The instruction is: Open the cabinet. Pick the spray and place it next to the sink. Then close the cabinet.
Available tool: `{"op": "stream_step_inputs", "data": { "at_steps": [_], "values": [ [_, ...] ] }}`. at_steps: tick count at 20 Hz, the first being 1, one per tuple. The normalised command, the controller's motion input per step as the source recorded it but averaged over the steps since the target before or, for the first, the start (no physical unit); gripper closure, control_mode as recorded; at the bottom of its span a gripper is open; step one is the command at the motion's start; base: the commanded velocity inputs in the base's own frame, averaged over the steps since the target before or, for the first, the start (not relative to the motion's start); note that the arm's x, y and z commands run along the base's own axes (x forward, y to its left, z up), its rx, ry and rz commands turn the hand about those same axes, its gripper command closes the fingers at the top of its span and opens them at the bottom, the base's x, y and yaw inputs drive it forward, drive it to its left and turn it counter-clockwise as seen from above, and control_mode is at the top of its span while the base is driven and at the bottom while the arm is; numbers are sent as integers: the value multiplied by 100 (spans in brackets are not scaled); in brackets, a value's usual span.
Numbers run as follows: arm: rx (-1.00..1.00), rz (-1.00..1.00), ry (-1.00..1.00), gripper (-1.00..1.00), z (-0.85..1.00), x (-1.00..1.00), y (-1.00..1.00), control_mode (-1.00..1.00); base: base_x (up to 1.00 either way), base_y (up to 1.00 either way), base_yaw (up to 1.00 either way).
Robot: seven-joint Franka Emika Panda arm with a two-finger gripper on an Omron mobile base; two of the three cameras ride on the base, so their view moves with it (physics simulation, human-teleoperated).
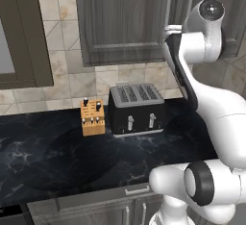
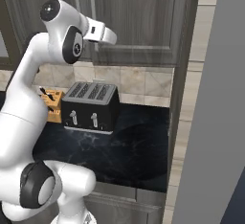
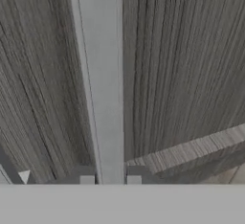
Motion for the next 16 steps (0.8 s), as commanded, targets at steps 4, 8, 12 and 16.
{"op": "stream_step_inputs", "data": {
  "at_steps": [4, 8, 12, 16],
  "values": [
    [0, -11, 0, 100, -4, -16, -62, -100, 0, 0, 0],
    [0, -1, 0, 100, 0, -24, -79, -100, 0, 0, 0],
    [0, 0, 0, 100, 0, -35, -78, -100, 0, 0, 0],
    [2, 0, 0, 100, 0, -58, -72, -100, 0, 0, 0]
  ]
}}
